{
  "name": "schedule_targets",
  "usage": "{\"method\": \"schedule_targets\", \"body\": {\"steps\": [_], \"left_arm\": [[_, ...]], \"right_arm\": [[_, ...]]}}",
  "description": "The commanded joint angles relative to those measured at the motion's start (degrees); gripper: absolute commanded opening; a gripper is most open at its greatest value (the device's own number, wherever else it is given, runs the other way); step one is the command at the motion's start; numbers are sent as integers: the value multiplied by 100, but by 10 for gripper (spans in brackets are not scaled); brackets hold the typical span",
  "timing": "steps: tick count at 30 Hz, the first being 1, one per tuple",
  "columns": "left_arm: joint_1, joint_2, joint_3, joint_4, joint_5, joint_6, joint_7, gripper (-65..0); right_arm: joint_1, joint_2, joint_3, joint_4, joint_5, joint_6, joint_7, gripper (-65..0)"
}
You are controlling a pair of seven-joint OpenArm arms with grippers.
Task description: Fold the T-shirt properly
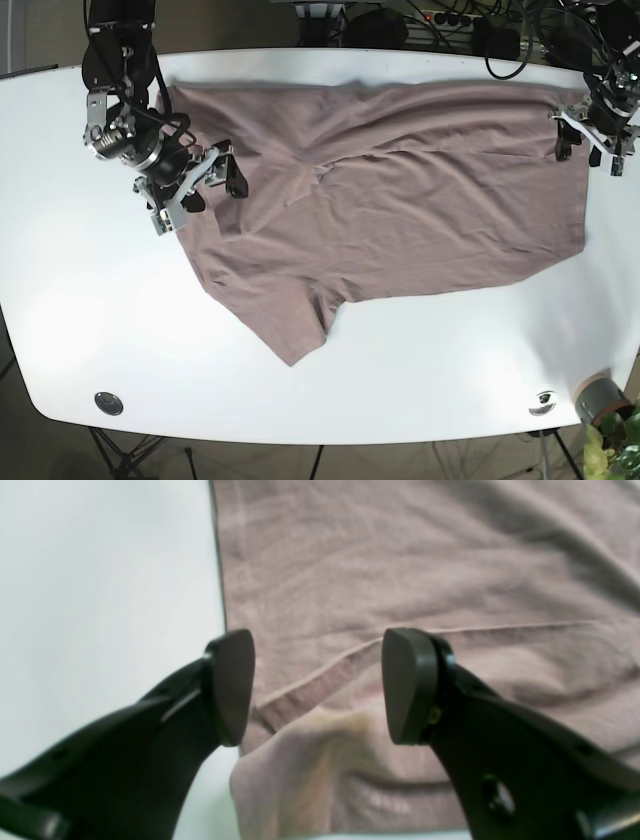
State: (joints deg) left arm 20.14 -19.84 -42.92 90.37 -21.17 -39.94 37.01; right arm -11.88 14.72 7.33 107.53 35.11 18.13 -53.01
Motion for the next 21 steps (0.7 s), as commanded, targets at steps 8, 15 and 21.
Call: {"method": "schedule_targets", "body": {"steps": [8,15,21], "left_arm": [[100,326,-478,93,-6,-6,-40,-297],[118,476,-601,67,-6,-6,-40,-411],[-84,502,-390,-329,-6,-6,-58,-411]], "right_arm": [[-1146,-79,519,540,18,20,84,-308],[-1427,-96,801,171,-34,20,101,-569],[-1375,-52,977,-322,-34,20,119,-550]]}}
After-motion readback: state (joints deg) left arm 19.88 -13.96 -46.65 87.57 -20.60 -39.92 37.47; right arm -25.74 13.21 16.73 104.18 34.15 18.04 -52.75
